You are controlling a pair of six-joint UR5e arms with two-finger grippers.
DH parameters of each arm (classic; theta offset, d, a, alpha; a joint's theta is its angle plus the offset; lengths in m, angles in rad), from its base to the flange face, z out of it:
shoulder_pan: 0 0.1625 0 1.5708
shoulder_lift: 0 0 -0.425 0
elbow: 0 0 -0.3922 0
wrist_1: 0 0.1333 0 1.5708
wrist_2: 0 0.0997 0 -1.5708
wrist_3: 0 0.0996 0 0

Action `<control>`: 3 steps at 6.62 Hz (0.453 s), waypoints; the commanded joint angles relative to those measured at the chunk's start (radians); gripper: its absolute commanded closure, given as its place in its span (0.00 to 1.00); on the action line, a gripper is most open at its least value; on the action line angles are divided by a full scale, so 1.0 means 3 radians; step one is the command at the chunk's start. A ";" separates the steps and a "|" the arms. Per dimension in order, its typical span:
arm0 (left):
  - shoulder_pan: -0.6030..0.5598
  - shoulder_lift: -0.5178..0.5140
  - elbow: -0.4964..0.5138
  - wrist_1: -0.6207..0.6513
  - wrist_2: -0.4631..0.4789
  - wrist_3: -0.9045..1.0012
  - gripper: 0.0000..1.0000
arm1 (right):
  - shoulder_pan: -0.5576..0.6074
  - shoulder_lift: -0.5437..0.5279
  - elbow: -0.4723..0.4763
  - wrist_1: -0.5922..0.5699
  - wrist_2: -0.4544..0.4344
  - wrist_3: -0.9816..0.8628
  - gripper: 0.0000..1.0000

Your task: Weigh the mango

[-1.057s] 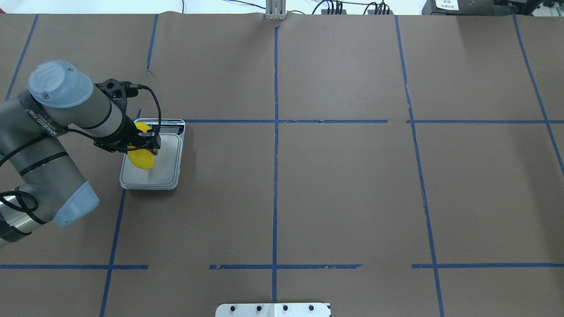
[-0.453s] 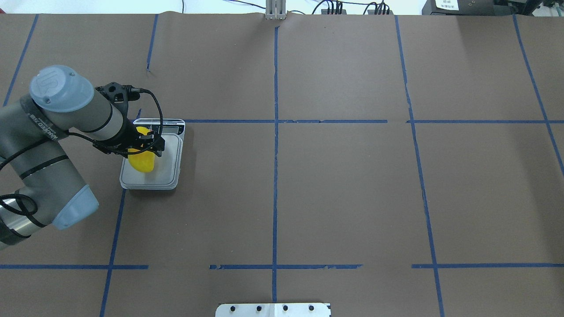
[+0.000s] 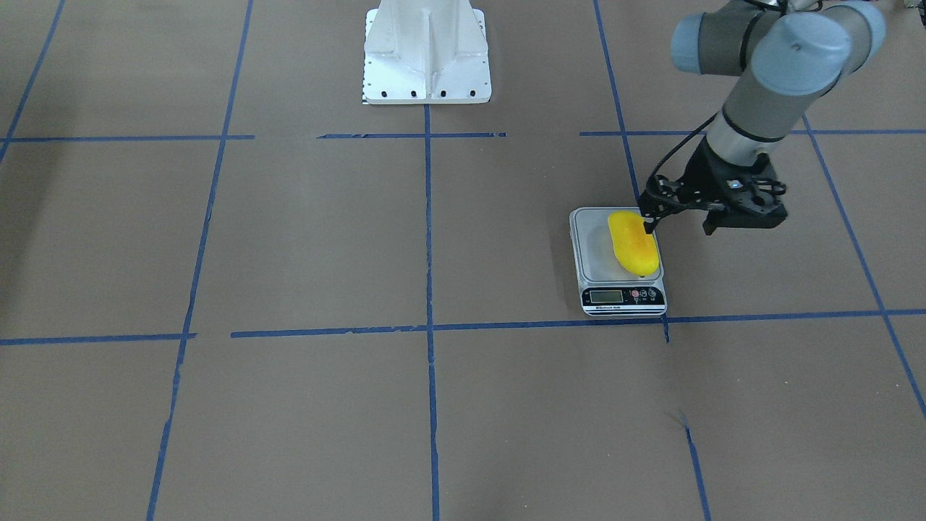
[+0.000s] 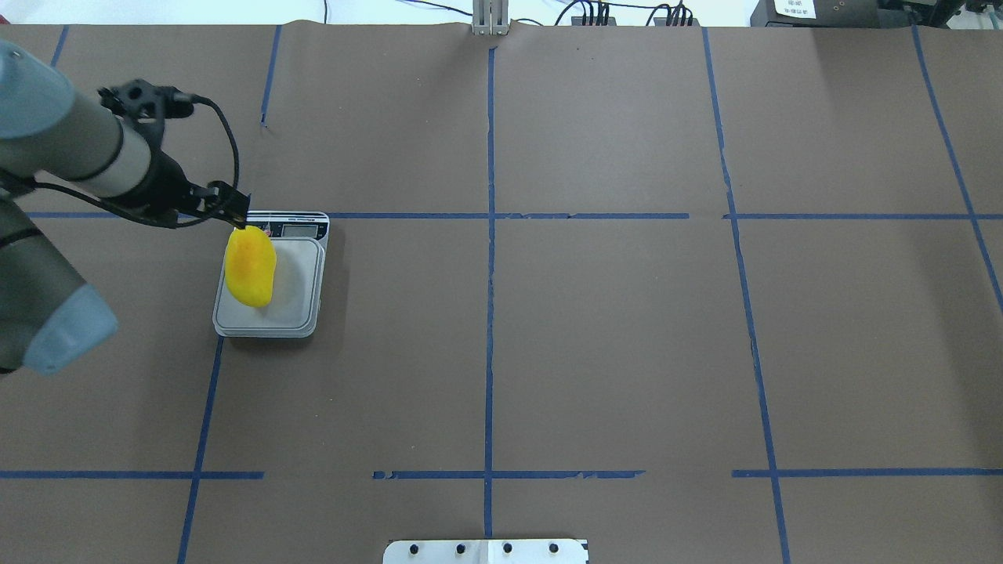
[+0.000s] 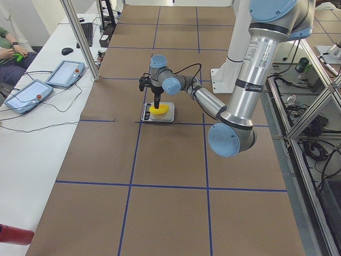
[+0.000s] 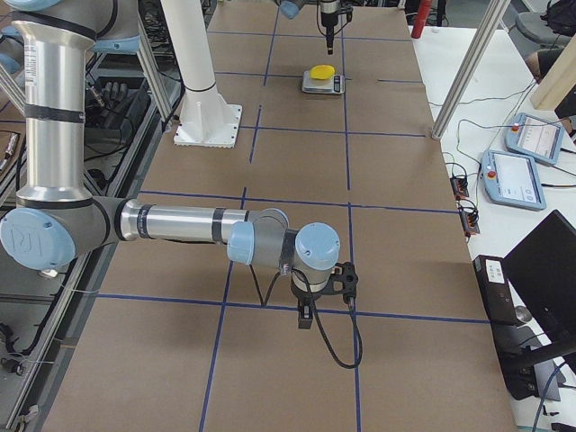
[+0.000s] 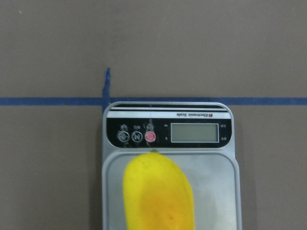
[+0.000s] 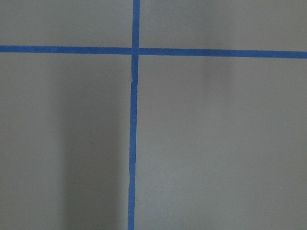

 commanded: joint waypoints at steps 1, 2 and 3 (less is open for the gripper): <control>-0.0740 0.0099 0.0034 0.0384 -0.0304 0.1164 0.00 | 0.0000 0.0000 0.0000 -0.0001 0.0000 0.0000 0.00; -0.1153 0.0364 0.0161 0.0344 -0.0478 0.1766 0.00 | 0.0000 0.0000 0.0000 -0.0001 0.0000 0.0000 0.00; -0.1471 0.0564 0.0466 0.0334 -0.0789 0.2375 0.00 | 0.0000 -0.0005 0.0000 0.0004 0.0000 0.0000 0.00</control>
